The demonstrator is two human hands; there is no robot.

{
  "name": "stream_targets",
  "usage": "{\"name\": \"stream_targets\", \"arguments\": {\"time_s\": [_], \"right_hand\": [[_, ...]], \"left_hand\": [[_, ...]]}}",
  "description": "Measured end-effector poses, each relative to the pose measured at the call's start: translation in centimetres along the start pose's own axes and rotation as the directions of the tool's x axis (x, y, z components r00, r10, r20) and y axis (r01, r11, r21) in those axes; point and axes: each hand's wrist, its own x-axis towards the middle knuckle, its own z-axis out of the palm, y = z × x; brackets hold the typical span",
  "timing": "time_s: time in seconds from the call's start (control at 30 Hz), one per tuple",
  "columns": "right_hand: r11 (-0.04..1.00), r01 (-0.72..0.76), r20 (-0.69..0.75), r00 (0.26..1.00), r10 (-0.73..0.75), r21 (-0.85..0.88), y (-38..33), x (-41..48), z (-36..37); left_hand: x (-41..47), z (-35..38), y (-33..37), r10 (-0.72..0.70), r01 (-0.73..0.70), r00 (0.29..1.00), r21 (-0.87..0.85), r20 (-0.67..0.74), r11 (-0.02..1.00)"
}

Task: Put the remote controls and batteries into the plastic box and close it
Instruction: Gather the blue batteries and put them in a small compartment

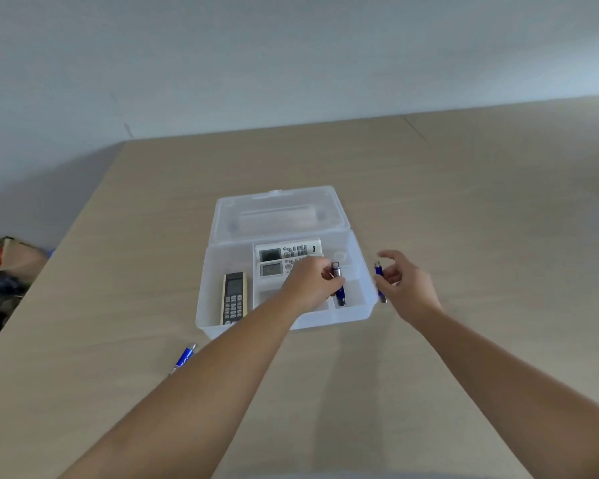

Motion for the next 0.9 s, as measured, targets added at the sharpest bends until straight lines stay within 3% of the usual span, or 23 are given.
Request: {"name": "stream_targets", "arguments": {"time_s": [0.1,0.27,0.4,0.57,0.67,0.77,0.83,0.9], "right_hand": [[0.979,0.070,0.112,0.993,-0.049,-0.193,-0.8,2.4,0.1],[0.823,0.229,0.301,0.951,-0.075,-0.519,-0.3,5.2,2.0],[0.518,0.425,0.456,0.887,-0.075,-0.742,0.2,6.9,3.2],[0.096,0.599,0.599,0.800,-0.032,-0.795,0.1,7.9,4.2],[-0.030,0.625,0.626,0.778,-0.052,-0.780,0.4,7.8,4.6],[0.066,0.615,0.607,0.787,-0.112,-0.785,1.0,7.9,4.6],[0.283,0.568,0.510,0.822,-0.256,-0.773,2.3,8.1,4.3],[0.586,0.462,0.286,0.883,-0.372,-0.665,3.0,7.5,3.4]], "left_hand": [[2.1,-0.2,0.3,0.010,-0.003,0.996,0.083,-0.088,0.997],[4.4,0.9,-0.5,-0.027,0.044,0.995,0.178,-0.101,0.983],[5.9,1.1,-1.3,-0.068,0.081,0.995,0.197,-0.071,0.977],[7.2,2.1,-1.5,-0.116,0.121,0.993,0.222,-0.033,0.967],[7.6,2.5,-1.3,-0.131,0.127,0.991,0.265,0.000,0.956],[7.9,3.0,-0.9,-0.151,0.127,0.988,0.349,0.043,0.929],[7.9,3.5,-0.4,-0.173,0.131,0.983,0.413,0.066,0.901],[7.9,4.3,0.3,-0.210,0.146,0.975,0.483,0.079,0.863]]}}
